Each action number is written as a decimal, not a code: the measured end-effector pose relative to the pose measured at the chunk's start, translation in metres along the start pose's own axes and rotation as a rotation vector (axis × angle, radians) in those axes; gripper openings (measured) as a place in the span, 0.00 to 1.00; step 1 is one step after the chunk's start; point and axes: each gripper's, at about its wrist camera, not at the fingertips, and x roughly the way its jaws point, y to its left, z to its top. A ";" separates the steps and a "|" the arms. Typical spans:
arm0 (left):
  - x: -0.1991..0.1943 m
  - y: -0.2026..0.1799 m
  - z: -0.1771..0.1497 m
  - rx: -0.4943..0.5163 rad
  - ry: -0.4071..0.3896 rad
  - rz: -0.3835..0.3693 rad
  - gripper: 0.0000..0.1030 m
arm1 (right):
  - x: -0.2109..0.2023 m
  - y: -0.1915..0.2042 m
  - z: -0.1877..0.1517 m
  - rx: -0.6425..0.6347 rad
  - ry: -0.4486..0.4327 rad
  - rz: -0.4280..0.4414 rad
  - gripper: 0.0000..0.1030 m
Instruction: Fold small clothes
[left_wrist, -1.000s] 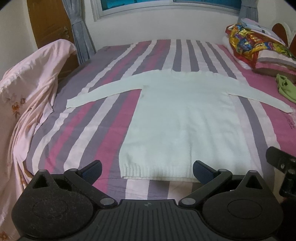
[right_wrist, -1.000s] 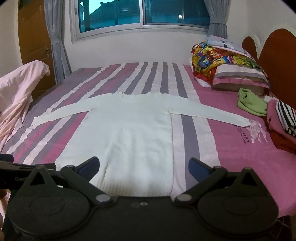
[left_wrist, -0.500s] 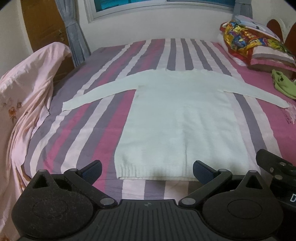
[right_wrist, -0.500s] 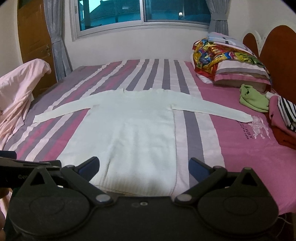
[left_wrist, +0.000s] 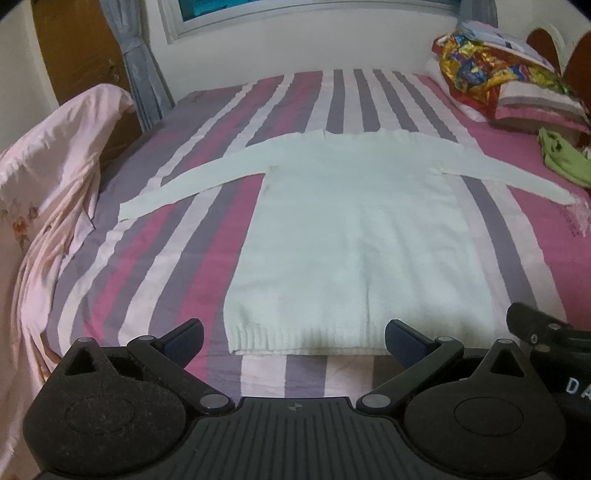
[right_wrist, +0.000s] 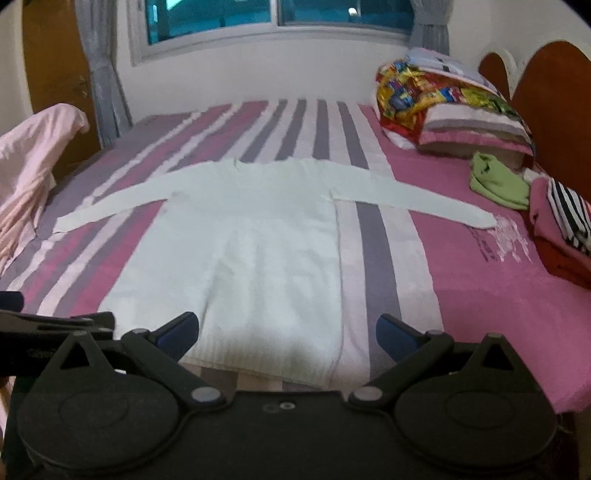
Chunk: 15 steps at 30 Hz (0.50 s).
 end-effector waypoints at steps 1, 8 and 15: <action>0.000 0.001 0.000 -0.006 -0.001 -0.005 1.00 | 0.002 -0.002 0.000 0.015 0.009 -0.002 1.00; 0.000 -0.007 -0.002 0.027 0.005 -0.002 1.00 | 0.019 -0.012 -0.005 0.068 0.093 -0.015 1.00; 0.001 -0.010 -0.001 0.032 0.011 0.001 1.00 | 0.021 -0.014 -0.007 0.081 0.113 -0.027 1.00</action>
